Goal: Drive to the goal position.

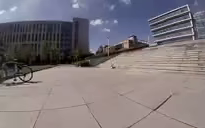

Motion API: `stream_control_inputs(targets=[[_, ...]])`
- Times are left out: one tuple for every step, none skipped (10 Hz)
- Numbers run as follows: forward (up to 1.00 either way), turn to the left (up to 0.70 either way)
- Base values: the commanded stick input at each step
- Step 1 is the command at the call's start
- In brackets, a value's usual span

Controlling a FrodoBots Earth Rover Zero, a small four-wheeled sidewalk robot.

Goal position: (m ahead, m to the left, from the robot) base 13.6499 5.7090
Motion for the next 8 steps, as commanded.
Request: stream_control_inputs(targets=[[0.70, 0.00], [0.70, 0.00], [0.70, 0.00], [0.70, 0.00], [0.70, 0.00], [0.70, 0.00], [0.70, 0.00], [0.70, 0.00]])
